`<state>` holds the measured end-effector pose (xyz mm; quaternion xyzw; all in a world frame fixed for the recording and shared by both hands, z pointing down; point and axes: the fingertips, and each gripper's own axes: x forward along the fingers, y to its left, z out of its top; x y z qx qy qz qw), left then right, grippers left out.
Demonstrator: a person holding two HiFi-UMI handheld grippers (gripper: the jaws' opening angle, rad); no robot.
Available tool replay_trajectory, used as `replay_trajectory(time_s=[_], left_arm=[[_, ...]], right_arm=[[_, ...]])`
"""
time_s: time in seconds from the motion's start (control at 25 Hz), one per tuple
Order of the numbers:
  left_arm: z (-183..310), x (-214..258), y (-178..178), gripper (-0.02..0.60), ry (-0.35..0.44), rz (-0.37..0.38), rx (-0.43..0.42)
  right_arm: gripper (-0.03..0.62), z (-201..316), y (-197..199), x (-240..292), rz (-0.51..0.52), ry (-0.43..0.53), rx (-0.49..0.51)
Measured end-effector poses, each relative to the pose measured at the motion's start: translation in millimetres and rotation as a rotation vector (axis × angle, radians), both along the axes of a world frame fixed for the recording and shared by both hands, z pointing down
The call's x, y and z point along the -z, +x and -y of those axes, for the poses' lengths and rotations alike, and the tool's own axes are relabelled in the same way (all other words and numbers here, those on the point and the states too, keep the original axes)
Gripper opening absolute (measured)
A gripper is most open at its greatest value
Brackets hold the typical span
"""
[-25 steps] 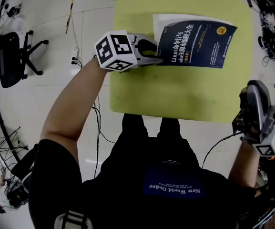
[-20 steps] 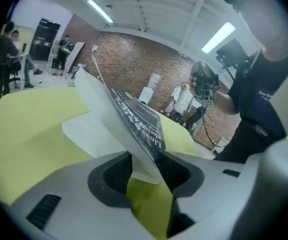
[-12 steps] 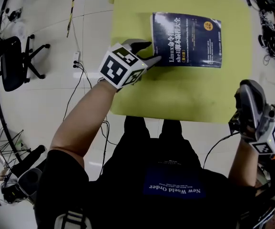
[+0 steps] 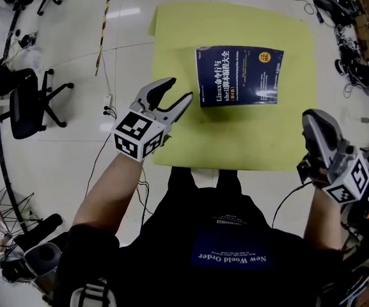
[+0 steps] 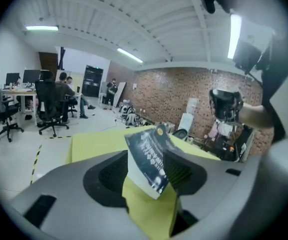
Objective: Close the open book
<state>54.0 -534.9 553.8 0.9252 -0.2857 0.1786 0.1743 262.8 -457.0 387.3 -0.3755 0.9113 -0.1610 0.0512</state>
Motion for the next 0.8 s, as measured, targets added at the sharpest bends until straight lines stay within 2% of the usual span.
replay_trajectory(time_s=[0.36, 0.56, 0.68, 0.8], left_arm=[[-38, 177, 4, 0.209, 0.190, -0.317, -0.063], [-55, 253, -4, 0.199, 0.295, -0.387, -0.082], [-70, 287, -11, 0.101, 0.353, -0.416, -0.085], [-80, 315, -16, 0.031, 0.399, -0.461, -0.096]], right_arm=[[-0.015, -6, 12, 77, -0.075, 0.085, -0.074], [-0.015, -13, 11, 125, -0.122, 0.141, -0.103], [-0.015, -20, 9, 149, -0.124, 0.174, -0.111], [-0.015, -23, 8, 169, -0.134, 0.214, -0.119]])
